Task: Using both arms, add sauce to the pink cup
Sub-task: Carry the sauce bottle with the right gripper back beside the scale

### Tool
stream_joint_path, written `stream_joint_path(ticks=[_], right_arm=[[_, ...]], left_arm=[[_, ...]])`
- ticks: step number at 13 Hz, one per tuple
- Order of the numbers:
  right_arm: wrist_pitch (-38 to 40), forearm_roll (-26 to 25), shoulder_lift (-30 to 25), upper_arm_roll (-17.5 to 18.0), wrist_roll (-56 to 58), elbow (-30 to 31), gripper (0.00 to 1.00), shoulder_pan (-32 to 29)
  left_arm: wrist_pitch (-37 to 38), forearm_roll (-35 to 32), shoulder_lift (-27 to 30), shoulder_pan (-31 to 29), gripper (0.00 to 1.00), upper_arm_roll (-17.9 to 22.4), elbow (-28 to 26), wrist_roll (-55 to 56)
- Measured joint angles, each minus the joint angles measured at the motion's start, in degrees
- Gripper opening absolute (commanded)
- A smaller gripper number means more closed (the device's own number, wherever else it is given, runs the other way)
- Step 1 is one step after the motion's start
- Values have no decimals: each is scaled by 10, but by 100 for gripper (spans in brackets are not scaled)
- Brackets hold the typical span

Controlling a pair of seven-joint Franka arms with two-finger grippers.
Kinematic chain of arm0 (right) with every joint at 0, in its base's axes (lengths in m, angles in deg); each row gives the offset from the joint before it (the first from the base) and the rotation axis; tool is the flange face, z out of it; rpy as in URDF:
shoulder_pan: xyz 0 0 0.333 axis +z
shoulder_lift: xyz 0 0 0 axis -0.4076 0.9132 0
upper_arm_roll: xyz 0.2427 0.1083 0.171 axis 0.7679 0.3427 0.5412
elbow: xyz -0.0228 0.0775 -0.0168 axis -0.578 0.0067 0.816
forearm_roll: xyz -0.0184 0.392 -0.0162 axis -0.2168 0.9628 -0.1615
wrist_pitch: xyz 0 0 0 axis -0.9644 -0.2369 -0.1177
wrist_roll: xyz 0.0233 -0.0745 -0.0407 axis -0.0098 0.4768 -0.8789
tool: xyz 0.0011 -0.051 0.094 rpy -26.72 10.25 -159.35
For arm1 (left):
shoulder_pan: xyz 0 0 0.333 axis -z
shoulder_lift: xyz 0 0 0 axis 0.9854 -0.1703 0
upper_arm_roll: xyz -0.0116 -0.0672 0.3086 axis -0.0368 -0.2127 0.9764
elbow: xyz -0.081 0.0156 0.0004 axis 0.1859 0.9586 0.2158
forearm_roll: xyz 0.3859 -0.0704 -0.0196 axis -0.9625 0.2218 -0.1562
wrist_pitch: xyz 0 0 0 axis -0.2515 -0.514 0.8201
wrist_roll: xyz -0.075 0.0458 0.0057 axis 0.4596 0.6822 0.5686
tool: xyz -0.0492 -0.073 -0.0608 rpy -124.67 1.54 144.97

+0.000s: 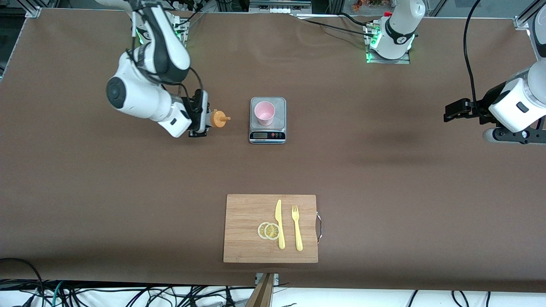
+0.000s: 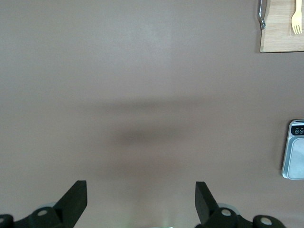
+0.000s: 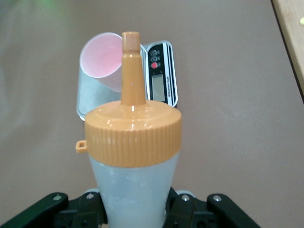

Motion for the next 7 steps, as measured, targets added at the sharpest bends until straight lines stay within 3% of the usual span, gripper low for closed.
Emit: stream_joint_path(ticks=[7], right_arm=[[152,161,66,-4,304,1,6,-143]], left_arm=[[0,0,0,0,100,0,0,0]])
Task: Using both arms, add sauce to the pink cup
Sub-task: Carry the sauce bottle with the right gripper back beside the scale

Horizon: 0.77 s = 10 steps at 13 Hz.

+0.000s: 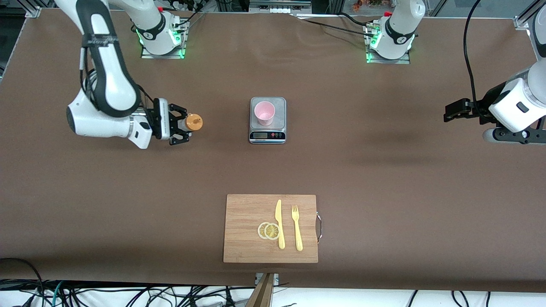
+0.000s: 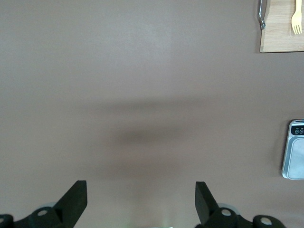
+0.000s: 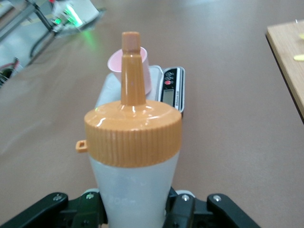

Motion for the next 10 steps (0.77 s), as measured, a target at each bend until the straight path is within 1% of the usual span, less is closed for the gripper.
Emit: stream_joint_path(ticks=[3,5,8,10], right_arm=[[94,37,48,0,115,-8,6,-60],[157,43,86,0,179,-26,6,-97],[254,45,149,0,260,-75,7,-152],[297,46,201,1,319,-110,7,-182]], left_arm=[[0,0,0,0,100,0,0,0],[0,0,0,0,100,0,0,0],[0,0,0,0,100,0,0,0],[0,0,0,0,100,0,0,0]])
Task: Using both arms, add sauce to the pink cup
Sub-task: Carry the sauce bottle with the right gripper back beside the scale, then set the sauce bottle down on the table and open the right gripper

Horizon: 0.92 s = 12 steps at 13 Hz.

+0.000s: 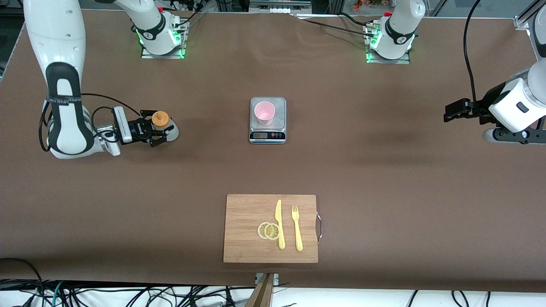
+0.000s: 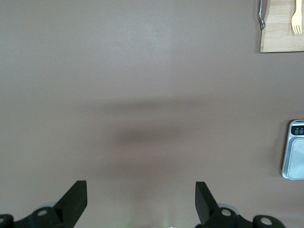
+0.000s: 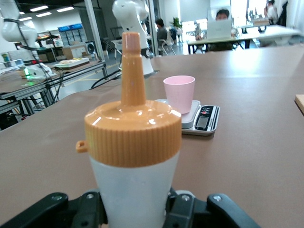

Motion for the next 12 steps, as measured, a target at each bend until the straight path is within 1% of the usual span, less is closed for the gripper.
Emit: stream_joint_path(ticks=[2,3,5,6,8,9,12], right_arm=[[21,3,46,2,43,-32,7,-22],[26,4,63,3,47,-44,7,-30],[36,6,76,5,51,-59,7,-41],[42,6,77,5,52,-62,12,-45],[49,6,77,5,55,-63,36,-50],[50,6,78,5,57,-65,99,-52],[51,6,81,5,58,-73,100,-55]], left_arm=[[0,0,0,0,100,0,0,0],[0,0,0,0,100,0,0,0],[0,0,0,0,100,0,0,0],[0,0,0,0,100,0,0,0],[0,0,0,0,100,0,0,0],[0,0,0,0,100,0,0,0],[0,0,0,0,100,0,0,0]])
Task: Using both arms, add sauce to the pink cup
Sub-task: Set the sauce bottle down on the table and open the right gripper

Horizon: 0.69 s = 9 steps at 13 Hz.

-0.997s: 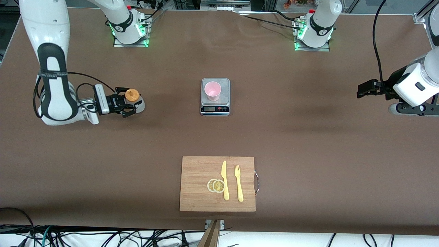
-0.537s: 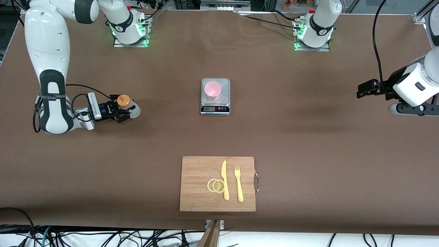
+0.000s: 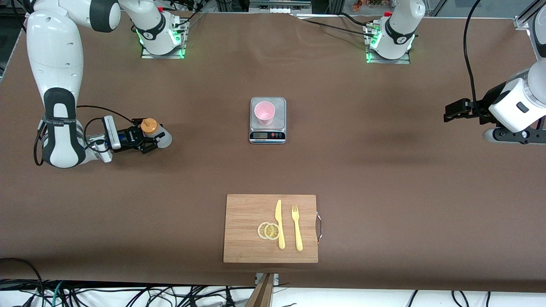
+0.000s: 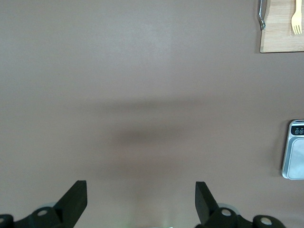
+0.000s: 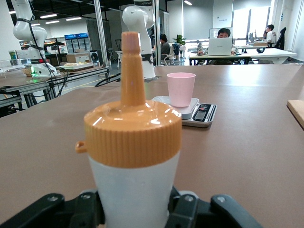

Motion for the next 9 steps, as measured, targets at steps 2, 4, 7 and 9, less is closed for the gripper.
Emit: stream_joint_path(ticks=[2,4,7,9], right_arm=[[2,0,2,0,0,-3,100,-3],[3,0,2,0,0,-3,100,-8],[3,-12,3,-1,-2,-6,100,-21],[3,-35,3,-4,-15,-19,100,-39]], left_arm=[[0,0,0,0,100,0,0,0],[0,0,0,0,100,0,0,0],[0,0,0,0,100,0,0,0],[0,0,0,0,100,0,0,0]])
